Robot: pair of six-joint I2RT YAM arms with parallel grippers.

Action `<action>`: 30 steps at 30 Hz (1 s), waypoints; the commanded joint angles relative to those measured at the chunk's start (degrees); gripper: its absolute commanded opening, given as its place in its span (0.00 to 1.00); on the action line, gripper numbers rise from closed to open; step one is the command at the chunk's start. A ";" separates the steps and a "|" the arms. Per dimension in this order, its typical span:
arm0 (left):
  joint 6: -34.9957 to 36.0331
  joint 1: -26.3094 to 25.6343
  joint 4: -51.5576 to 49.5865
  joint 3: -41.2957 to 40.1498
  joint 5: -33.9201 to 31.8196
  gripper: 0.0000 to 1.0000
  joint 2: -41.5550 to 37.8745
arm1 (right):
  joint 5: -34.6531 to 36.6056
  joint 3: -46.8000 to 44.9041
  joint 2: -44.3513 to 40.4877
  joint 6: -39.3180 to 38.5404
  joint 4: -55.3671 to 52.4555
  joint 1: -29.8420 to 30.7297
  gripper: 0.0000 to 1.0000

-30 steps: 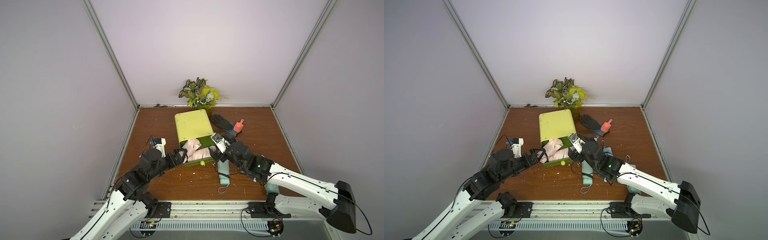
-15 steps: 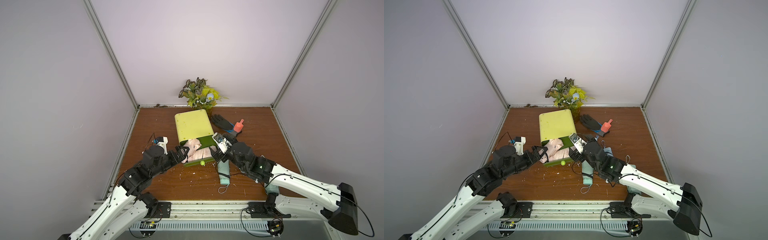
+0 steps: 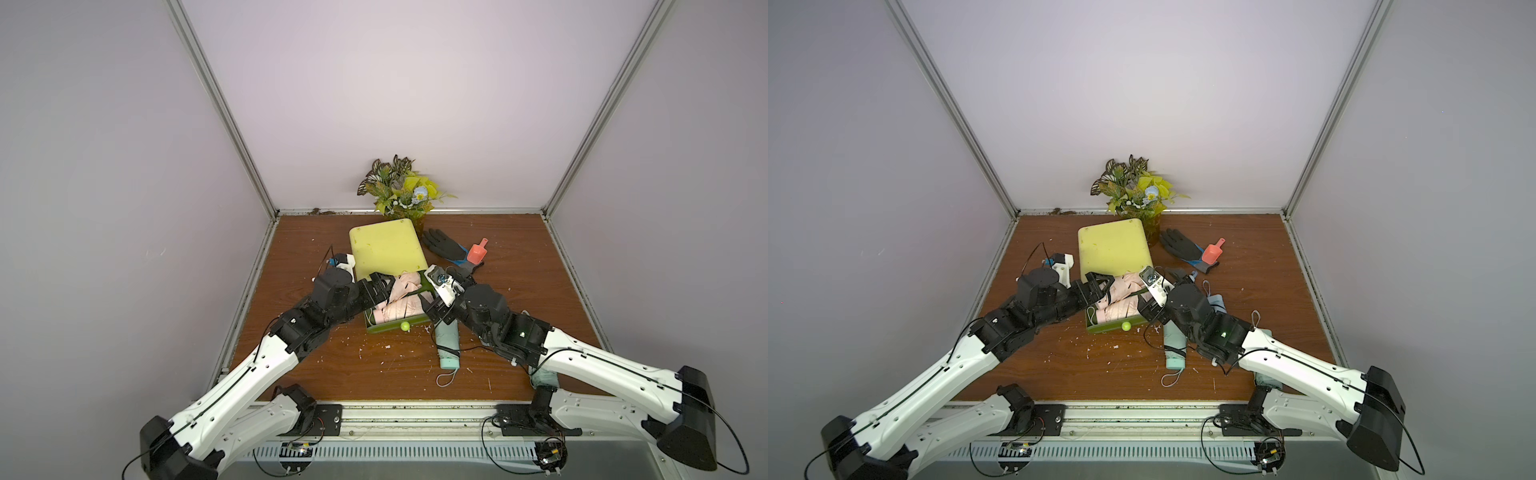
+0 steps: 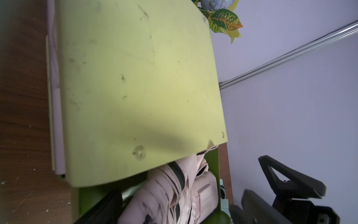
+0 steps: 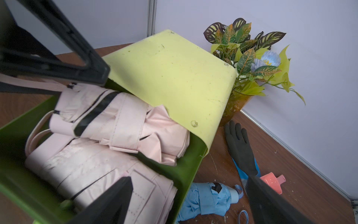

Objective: Place the umbrella in the drawer by color
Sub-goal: Adjust the umbrella in the drawer.

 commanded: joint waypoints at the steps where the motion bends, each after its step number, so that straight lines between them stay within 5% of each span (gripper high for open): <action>1: 5.07 -0.60 4.70 4.10 -1.53 1.00 2.13 | 0.22 -0.14 -0.48 0.22 1.51 0.24 0.99; 13: 19.73 -0.63 -1.82 13.72 -8.51 1.00 2.62 | -0.86 3.24 3.18 1.80 0.37 0.27 0.99; 23: 30.63 -0.56 -2.41 10.33 -15.92 1.00 -6.17 | -1.56 8.17 5.46 7.00 -5.75 0.75 0.99; 30: 37.06 1.96 -0.85 11.37 -19.46 1.00 -0.26 | -4.69 9.37 3.40 9.15 -12.32 5.21 0.98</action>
